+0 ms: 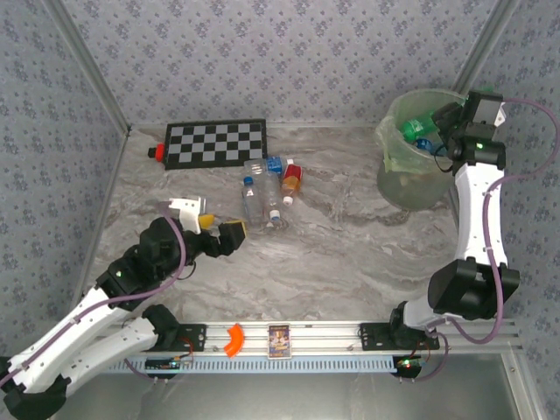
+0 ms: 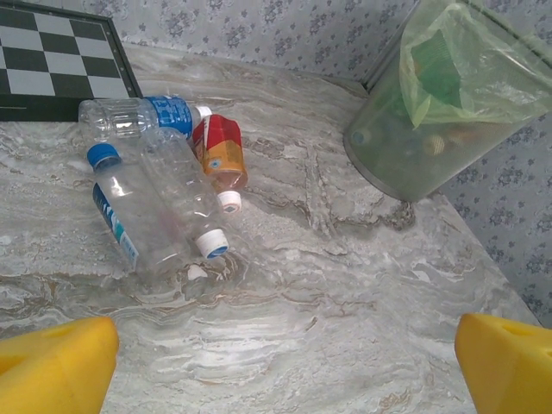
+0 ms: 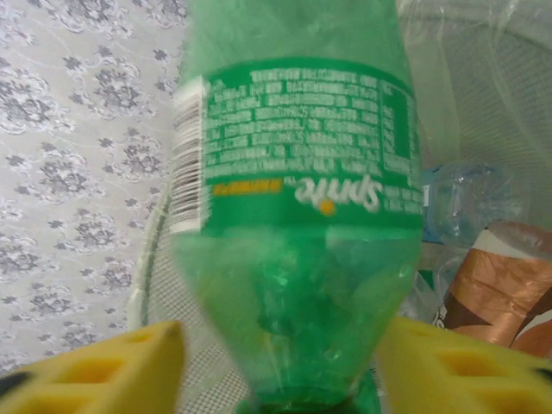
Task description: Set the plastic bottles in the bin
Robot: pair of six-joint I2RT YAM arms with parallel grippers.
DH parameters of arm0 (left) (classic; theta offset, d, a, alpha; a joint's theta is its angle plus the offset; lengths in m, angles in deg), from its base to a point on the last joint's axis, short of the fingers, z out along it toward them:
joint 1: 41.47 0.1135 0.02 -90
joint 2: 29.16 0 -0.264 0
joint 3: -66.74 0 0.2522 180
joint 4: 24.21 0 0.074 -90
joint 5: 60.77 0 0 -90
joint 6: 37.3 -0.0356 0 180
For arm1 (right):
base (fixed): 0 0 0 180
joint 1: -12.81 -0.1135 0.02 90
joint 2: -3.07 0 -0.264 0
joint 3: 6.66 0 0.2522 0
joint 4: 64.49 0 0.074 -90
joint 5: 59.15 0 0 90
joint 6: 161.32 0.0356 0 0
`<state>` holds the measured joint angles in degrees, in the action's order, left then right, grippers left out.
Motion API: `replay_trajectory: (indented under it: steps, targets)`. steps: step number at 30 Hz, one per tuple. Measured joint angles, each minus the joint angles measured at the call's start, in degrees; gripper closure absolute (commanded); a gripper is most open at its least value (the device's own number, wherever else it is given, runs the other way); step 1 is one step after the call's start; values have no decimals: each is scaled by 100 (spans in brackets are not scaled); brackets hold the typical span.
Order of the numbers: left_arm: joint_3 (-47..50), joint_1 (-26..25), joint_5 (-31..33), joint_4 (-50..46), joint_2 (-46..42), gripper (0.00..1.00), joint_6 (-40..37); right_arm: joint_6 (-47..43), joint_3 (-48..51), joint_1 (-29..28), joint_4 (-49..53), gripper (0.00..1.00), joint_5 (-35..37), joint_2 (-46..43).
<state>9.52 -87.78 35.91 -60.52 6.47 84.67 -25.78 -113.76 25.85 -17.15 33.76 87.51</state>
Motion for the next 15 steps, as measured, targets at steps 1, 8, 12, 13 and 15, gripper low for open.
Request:
replay_trajectory:
  steps: [1,8,12,13,15]
  targets:
    - [0,0,0,0,-11,0,0,-31,-17,2,33,0,2,15]
    - [0,0,4,0,-37,0,-22,-234,-17,-136,109,0,81,-96]
    - [0,0,22,2,17,0,-46,-446,-20,-398,144,0,210,-310]
    - [0,0,22,2,39,0,-46,-501,-20,-479,144,0,236,-372]
    - [2,0,44,4,96,0,-44,-601,-17,-629,144,0,284,-494]
